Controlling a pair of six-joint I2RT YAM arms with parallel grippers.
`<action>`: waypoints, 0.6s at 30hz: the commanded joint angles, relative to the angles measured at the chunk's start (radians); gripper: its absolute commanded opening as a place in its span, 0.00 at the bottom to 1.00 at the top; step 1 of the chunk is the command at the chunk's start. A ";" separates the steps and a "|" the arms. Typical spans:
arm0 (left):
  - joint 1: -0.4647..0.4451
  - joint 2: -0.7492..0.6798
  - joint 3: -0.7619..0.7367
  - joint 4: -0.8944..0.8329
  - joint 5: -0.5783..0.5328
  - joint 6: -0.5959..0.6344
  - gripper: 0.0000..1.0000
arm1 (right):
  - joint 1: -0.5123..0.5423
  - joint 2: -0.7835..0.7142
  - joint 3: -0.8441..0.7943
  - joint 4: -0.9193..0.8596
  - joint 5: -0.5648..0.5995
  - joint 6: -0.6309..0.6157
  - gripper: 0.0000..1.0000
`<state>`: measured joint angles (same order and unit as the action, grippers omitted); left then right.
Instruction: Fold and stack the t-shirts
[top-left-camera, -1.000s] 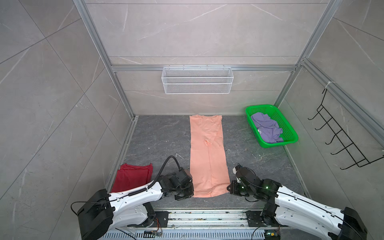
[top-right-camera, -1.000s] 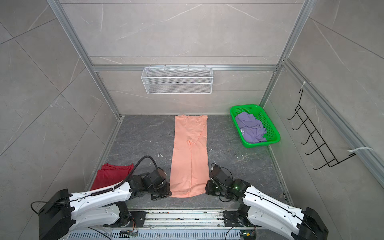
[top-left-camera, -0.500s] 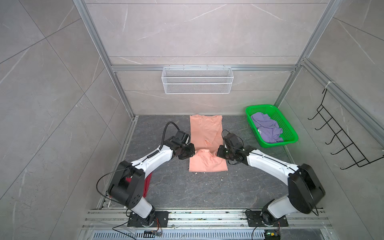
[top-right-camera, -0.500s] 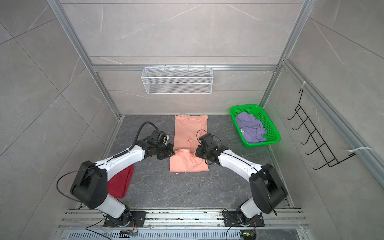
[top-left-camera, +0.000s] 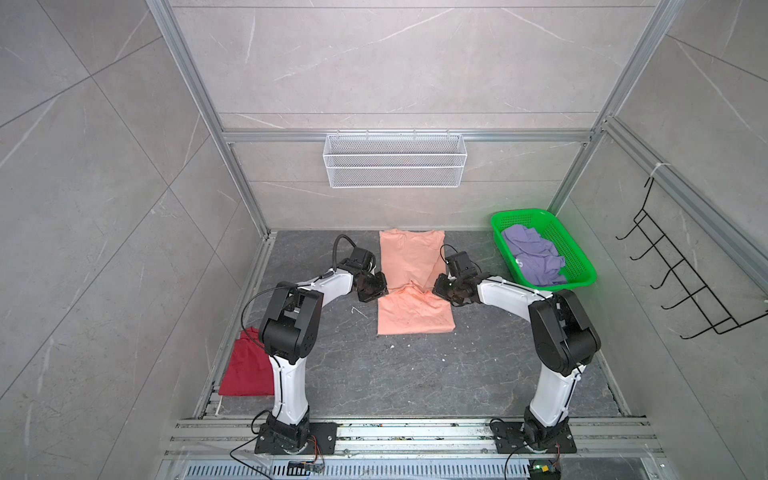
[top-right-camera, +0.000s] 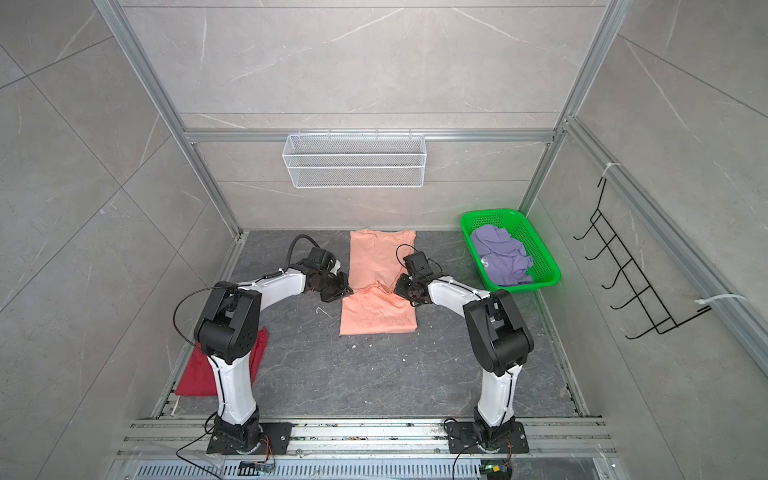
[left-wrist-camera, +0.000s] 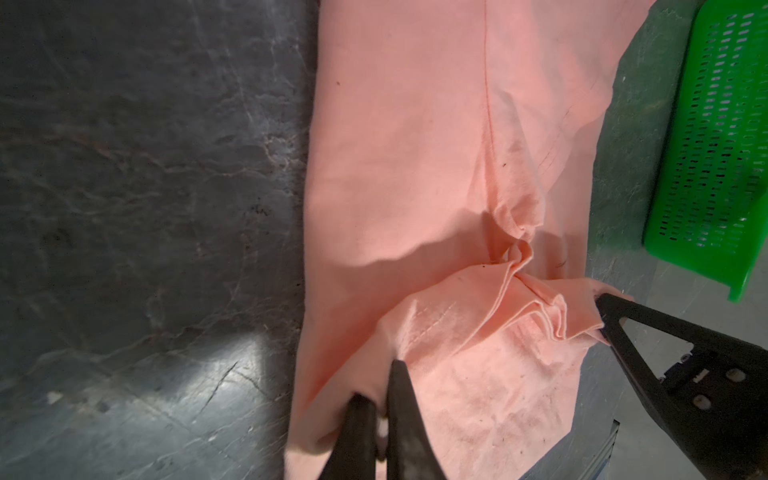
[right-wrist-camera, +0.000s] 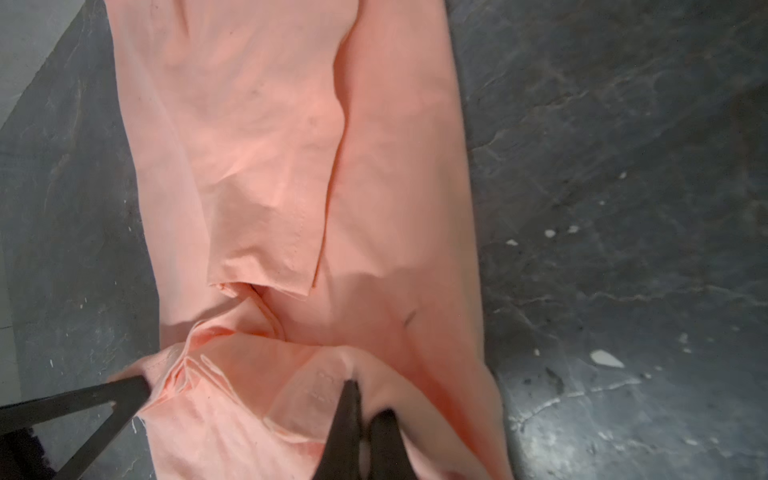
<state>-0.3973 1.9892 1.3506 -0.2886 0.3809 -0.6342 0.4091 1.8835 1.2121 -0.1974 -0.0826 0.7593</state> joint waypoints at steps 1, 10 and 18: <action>0.016 -0.003 0.053 0.031 0.035 0.032 0.00 | -0.015 0.004 0.005 0.031 0.004 0.035 0.03; 0.049 0.064 0.131 0.034 0.034 0.026 0.38 | -0.050 0.079 0.073 0.032 -0.051 0.037 0.50; 0.068 -0.202 -0.097 0.002 -0.100 0.051 0.67 | -0.055 -0.259 -0.147 -0.068 -0.021 -0.056 0.71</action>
<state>-0.3248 1.9240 1.2976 -0.2584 0.3218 -0.6064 0.3531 1.7580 1.1282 -0.1871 -0.1097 0.7383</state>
